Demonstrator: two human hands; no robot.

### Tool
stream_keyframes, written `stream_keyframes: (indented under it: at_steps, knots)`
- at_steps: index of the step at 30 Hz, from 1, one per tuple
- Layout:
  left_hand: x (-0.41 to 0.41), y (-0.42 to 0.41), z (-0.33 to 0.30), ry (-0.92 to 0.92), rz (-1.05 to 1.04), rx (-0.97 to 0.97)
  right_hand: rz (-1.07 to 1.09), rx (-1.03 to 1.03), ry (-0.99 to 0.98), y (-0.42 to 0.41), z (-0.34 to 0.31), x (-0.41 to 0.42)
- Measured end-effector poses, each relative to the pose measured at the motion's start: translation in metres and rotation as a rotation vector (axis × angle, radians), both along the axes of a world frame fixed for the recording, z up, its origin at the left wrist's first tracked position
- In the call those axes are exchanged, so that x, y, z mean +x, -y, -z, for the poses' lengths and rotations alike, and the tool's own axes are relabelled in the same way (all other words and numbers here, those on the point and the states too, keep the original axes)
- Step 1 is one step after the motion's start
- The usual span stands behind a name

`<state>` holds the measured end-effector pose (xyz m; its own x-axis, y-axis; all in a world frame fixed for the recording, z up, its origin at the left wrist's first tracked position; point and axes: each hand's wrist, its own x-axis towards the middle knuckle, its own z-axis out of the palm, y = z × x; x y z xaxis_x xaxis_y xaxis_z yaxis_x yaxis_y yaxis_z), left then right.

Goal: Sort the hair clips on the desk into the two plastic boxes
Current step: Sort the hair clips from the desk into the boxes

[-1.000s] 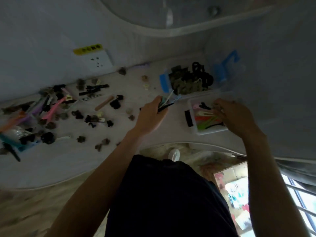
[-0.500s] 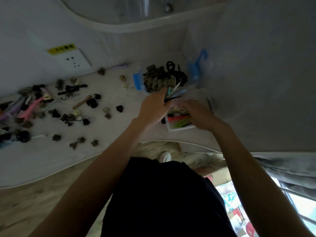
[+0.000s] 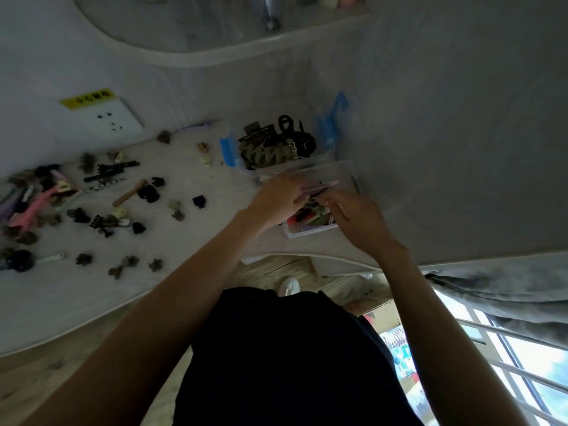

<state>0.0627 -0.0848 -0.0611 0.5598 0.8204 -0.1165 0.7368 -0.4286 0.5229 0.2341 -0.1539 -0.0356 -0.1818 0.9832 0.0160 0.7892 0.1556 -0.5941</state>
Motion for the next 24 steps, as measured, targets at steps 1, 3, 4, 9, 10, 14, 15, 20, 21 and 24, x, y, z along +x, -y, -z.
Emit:
stream_keyframes:
  at_steps: [1, 3, 4, 9, 10, 14, 15, 20, 21, 24]
  knots:
    - [-0.010, 0.003, 0.000, 0.054, -0.032, 0.061, 0.018, 0.027, -0.006, -0.001, 0.002, -0.005]
    - [-0.032, 0.011, 0.000, 0.166, -0.132, 0.197, 0.043, 0.077, -0.006, -0.006, 0.001, -0.020]
    - [-0.052, 0.016, -0.001, 0.208, -0.210, 0.268, 0.041, 0.085, -0.018, -0.012, 0.000, -0.035]
    - [-0.140, 0.035, 0.011, 0.172, -0.588, 0.388, -0.051, 0.129, -0.012, -0.034, -0.002, -0.101]
    - [-0.163, 0.037, 0.014, 0.133, -0.659, 0.370, -0.096, 0.110, -0.013, -0.041, 0.000, -0.119]
    - [-0.242, 0.038, 0.024, 0.026, -0.877, 0.143, -0.260, -0.023, 0.023, -0.074, 0.017, -0.185]
    - [-0.258, 0.037, 0.025, 0.016, -0.896, 0.121, -0.277, -0.053, 0.046, -0.083, 0.022, -0.199]
    - [-0.306, 0.015, 0.035, -0.095, -0.812, 0.061, -0.200, -0.106, 0.223, -0.145, 0.041, -0.248]
    - [-0.316, 0.008, 0.039, -0.116, -0.769, 0.047, -0.170, -0.083, 0.246, -0.162, 0.045, -0.260]
    - [-0.323, -0.006, 0.048, -0.182, -0.629, 0.009, -0.105, -0.016, 0.319, -0.194, 0.054, -0.269]
